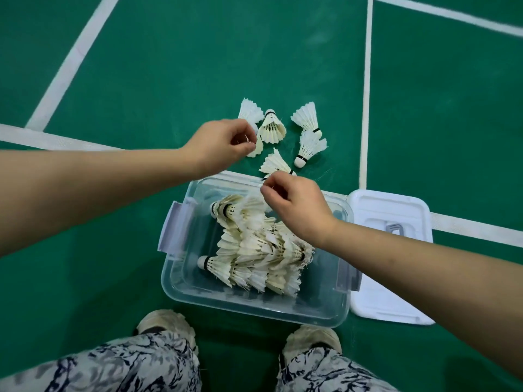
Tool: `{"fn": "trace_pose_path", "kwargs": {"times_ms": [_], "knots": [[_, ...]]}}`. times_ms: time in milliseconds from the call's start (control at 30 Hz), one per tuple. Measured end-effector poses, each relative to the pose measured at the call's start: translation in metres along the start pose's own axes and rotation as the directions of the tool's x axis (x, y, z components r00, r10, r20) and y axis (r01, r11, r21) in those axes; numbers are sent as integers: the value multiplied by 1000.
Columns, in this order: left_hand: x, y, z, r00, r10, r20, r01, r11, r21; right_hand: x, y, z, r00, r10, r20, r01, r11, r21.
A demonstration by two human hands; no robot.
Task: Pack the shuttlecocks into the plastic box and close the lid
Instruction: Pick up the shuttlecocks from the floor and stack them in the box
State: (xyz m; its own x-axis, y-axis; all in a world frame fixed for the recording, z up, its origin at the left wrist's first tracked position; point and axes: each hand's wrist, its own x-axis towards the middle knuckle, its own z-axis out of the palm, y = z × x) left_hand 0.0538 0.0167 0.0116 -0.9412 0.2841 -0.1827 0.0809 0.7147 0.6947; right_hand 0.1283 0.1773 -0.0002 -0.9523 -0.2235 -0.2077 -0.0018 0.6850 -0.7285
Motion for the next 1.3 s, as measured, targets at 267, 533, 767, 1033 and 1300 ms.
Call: {"fn": "trace_pose_path", "kwargs": {"times_ms": [267, 533, 767, 1033, 1300], "knots": [[76, -27, 26, 994, -97, 46, 81, 958, 274, 14, -1, -11, 990, -90, -113, 93, 995, 25], [124, -38, 41, 957, -197, 211, 43, 820, 570, 43, 8, -6, 968, -113, -223, 125, 991, 43], [156, -47, 38, 923, -167, 347, -129, 715, 687, 51, 17, -4, 972, -98, -213, 116, 990, 75], [148, -43, 40, 925, -57, 375, -249, 654, 714, 49, 19, -6, 980, -87, -178, 104, 990, 92], [128, -39, 33, 924, 6, 382, -262, 738, 621, 36, 11, -17, 972, -119, -201, 137, 987, 79]]}}
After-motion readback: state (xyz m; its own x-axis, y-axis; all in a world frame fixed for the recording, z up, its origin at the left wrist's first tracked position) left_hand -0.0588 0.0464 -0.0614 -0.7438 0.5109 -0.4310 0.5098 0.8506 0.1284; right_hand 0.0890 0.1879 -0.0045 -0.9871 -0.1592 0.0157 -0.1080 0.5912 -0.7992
